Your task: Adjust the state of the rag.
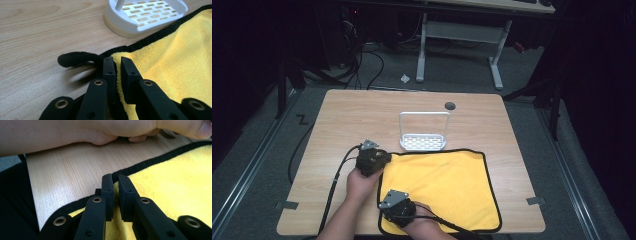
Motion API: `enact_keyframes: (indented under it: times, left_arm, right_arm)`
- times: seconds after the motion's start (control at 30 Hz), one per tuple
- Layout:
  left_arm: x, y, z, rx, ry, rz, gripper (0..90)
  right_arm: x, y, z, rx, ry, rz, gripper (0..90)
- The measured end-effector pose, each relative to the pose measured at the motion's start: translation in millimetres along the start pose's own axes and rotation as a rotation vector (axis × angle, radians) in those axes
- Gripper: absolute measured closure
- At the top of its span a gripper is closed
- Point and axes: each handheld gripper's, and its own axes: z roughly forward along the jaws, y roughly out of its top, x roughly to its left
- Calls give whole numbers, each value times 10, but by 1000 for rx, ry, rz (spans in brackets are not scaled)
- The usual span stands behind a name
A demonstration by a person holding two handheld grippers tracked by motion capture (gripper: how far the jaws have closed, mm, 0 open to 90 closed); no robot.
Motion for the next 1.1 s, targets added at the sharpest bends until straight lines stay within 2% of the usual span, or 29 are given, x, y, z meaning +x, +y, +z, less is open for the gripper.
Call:
enact_keyframes:
  times: [0.07,0.13,0.3,0.37,0.53,0.7,0.8,0.93,1.1]
  left_arm:
    - [2,-1,-1,-2,0,-3,825]
    - [2,-3,-8,-7,1,-5,825]
    - [20,-10,-23,-25,-15,-21,826]
    - [20,-18,-41,-47,-9,-23,827]
    - [13,-32,-64,-64,-13,-19,830]
    - [44,-36,-94,-88,-38,-50,832]
    - [78,-31,-103,-90,-51,-86,833]
    - [124,-31,-128,-89,-53,-129,834]
    - [193,-83,-218,-106,-57,-163,835]
  right_arm:
    - [-9,4,-6,-3,-5,-5,854]
    - [-30,10,-35,-15,-8,10,854]
    - [-68,58,-207,-83,-25,13,855]
    - [-64,71,-274,-100,-30,7,855]
    - [-68,92,-351,-114,-33,-1,855]
    - [-84,104,-405,-139,-36,8,855]
    - [-100,106,-412,-153,-31,15,855]
    - [-110,117,-327,-144,-20,14,855]
    - [-34,207,-251,-147,-4,1,855]
